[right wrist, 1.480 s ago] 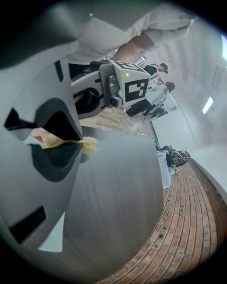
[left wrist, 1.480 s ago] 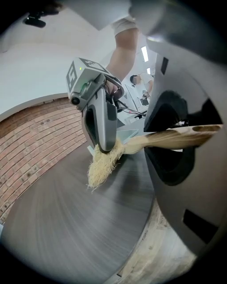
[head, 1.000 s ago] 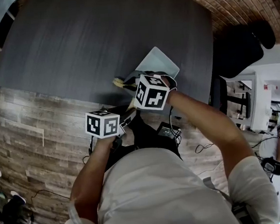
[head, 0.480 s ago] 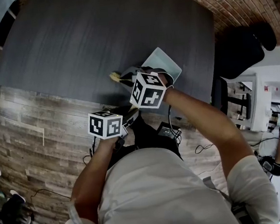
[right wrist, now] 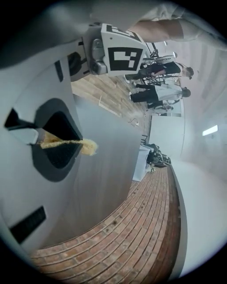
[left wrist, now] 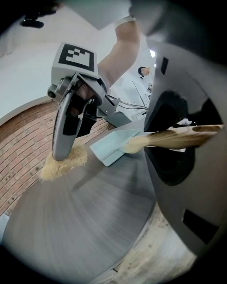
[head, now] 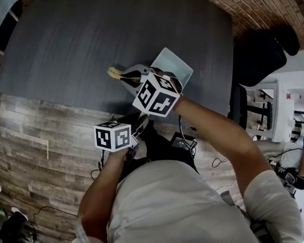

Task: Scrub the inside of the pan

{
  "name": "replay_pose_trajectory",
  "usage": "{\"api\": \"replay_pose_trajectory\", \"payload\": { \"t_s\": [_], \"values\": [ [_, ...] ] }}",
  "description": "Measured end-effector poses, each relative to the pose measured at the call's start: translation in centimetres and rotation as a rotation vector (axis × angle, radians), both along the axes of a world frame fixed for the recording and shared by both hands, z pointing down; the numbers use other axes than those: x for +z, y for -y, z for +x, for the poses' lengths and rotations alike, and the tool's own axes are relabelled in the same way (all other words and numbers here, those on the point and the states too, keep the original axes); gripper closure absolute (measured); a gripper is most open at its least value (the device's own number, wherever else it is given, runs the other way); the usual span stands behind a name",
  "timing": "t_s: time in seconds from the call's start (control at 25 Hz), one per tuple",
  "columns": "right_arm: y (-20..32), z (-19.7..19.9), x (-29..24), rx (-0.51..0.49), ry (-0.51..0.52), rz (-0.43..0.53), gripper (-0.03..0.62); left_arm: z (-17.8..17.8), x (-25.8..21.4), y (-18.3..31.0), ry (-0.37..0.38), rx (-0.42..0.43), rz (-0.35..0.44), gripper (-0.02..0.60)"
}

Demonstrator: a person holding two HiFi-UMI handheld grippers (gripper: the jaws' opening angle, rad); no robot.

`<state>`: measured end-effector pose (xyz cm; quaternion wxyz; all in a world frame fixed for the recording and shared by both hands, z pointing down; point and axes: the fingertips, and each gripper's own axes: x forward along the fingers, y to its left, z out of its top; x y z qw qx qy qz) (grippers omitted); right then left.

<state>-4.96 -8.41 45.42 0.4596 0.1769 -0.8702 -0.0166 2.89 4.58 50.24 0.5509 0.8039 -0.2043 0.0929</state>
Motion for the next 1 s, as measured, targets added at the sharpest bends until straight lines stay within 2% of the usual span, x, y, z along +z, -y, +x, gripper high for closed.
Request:
{"api": "replay_pose_trajectory", "payload": {
  "t_s": [0.28,0.6,1.0],
  "values": [
    [0.8,1.3,-2.1,0.101,0.046,0.025,0.563,-1.0,0.1,2.1,0.020,-0.100,0.021,0.468],
    [0.1,5.1,-3.9,0.249,0.091,0.045,0.563,0.3,0.2,5.1,0.042,-0.145,0.027,0.466],
    [-2.3,10.3,-5.7,0.436,0.124,0.082,0.563,2.0,0.3,6.0,0.065,-0.112,0.027,0.466]
  ]
}}
